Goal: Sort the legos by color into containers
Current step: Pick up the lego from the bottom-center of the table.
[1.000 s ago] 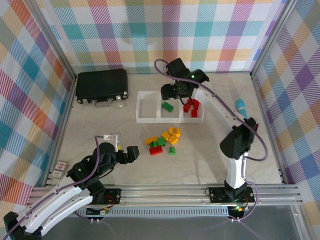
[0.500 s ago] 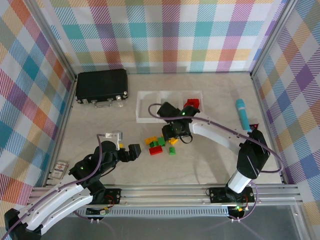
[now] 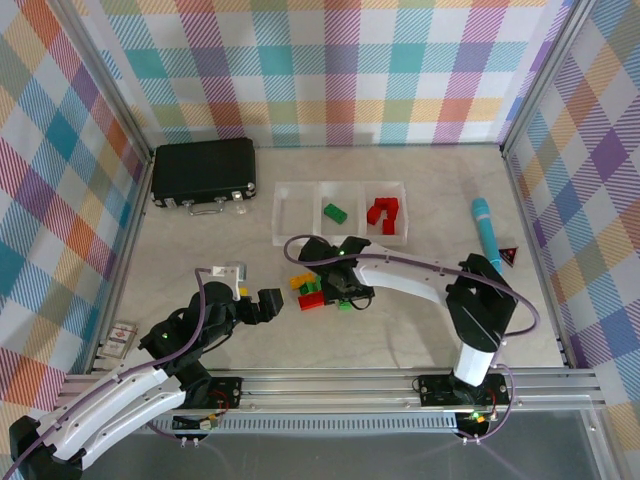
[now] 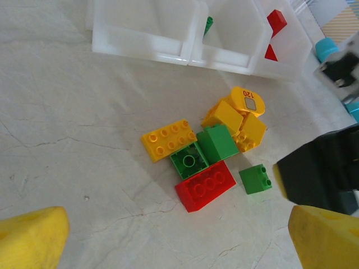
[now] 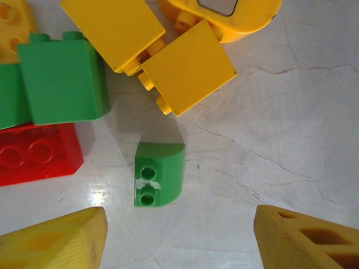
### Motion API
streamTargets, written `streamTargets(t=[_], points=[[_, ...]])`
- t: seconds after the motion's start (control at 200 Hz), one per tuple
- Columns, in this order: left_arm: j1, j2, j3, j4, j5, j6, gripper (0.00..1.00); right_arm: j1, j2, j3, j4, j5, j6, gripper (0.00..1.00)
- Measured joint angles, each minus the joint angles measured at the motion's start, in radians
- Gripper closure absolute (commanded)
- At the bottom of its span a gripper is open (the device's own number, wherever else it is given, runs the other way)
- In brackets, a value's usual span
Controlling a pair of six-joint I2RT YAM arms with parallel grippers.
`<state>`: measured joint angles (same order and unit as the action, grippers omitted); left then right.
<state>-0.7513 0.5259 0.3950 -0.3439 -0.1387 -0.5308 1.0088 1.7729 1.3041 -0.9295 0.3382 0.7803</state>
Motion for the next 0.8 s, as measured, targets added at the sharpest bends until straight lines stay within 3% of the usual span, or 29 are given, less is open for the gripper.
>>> streamTargets(t=[0.8], points=[[0.0, -0.05, -0.013, -0.023, -0.001, 0.0, 0.0, -0.01, 0.125, -0.051, 0.124, -0.024, 0.009, 0.5]])
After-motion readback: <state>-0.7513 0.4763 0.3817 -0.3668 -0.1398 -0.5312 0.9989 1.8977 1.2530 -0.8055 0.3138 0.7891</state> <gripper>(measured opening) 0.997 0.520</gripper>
